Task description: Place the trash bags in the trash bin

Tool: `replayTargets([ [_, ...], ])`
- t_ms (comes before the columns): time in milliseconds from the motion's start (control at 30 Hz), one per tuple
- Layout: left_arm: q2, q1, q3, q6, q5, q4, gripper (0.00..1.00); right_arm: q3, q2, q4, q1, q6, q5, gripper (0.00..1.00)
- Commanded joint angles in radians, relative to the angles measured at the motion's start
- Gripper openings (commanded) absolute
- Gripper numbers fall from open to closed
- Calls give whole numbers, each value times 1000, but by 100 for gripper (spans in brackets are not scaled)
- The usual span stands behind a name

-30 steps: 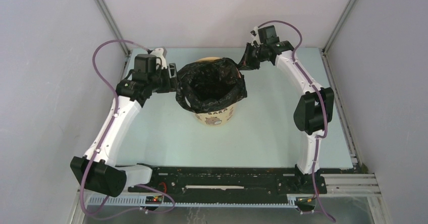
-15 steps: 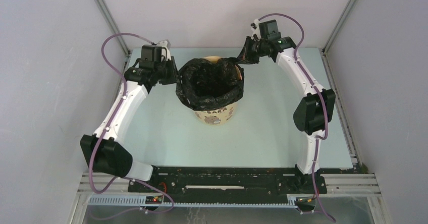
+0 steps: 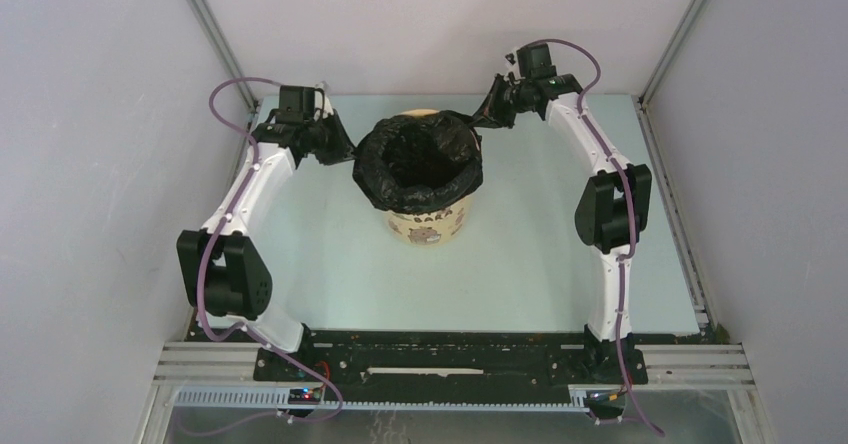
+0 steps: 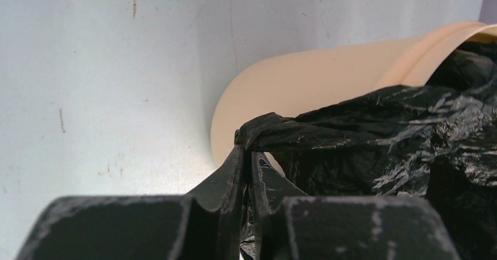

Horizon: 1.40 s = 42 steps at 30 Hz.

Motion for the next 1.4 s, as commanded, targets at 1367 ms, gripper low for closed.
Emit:
replayTargets([
  [1367, -18, 23, -116, -11, 13, 87, 1, -269, -130, 116, -20, -6, -66, 0],
])
